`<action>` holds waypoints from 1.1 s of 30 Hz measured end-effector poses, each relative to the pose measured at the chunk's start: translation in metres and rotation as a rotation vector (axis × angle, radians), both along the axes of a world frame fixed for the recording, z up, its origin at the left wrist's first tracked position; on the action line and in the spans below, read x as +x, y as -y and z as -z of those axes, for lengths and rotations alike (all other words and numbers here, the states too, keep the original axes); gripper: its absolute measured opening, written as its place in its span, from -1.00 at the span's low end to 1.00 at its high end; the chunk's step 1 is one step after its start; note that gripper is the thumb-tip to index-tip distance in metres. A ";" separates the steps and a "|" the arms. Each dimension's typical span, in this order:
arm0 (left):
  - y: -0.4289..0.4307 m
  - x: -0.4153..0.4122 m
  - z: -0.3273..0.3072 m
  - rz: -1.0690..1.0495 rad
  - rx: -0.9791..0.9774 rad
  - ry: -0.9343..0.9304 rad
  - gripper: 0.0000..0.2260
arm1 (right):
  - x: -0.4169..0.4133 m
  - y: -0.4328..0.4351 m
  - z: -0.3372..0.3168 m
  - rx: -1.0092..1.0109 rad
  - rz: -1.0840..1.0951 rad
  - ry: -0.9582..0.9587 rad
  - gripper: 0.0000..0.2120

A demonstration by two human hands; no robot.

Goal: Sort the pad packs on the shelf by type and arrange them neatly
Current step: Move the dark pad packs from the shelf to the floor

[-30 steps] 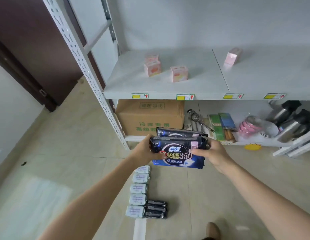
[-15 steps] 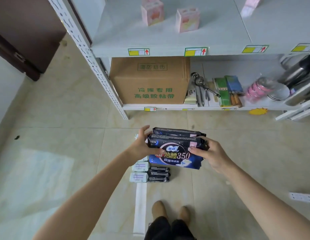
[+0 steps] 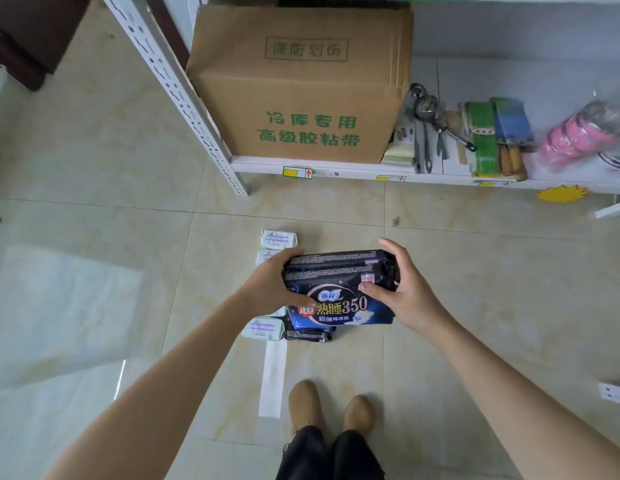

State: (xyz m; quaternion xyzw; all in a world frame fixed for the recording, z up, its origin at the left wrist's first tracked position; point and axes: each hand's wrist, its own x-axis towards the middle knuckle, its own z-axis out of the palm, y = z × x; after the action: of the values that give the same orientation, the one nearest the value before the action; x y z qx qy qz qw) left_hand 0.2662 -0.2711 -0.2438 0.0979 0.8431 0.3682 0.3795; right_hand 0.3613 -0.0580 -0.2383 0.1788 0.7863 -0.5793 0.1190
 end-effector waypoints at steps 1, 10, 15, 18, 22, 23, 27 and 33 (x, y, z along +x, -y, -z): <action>0.000 -0.002 0.011 0.038 -0.023 -0.037 -0.17 | -0.003 0.000 0.013 0.018 0.000 0.005 -0.34; -0.002 -0.021 0.140 0.295 -0.285 -0.225 -0.29 | -0.025 0.015 0.148 0.071 -0.015 0.016 -0.51; -0.002 -0.037 0.218 0.317 -0.373 -0.385 -0.41 | -0.040 0.020 0.227 0.180 -0.034 -0.047 -0.61; -0.006 -0.045 0.261 0.353 -0.444 -0.477 -0.44 | -0.046 0.019 0.280 0.247 -0.040 -0.045 -0.58; -0.015 -0.049 0.319 0.422 -0.472 -0.496 -0.47 | -0.046 0.018 0.346 0.280 -0.013 -0.021 -0.56; -0.017 -0.050 0.333 0.428 -0.455 -0.501 -0.47 | -0.046 0.018 0.362 0.292 -0.001 -0.013 -0.57; -0.023 -0.051 0.389 0.461 -0.376 -0.477 -0.44 | -0.040 0.017 0.424 0.243 0.040 0.062 -0.60; -0.018 -0.037 0.455 0.462 -0.364 -0.310 -0.40 | -0.030 0.023 0.489 0.205 0.007 0.123 -0.59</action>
State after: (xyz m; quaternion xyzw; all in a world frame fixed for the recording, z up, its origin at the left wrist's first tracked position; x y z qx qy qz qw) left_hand 0.2290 -0.2530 -0.6993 0.2721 0.8983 0.0964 0.3313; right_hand 0.3316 -0.0813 -0.7272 0.2279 0.8320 -0.4842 0.1464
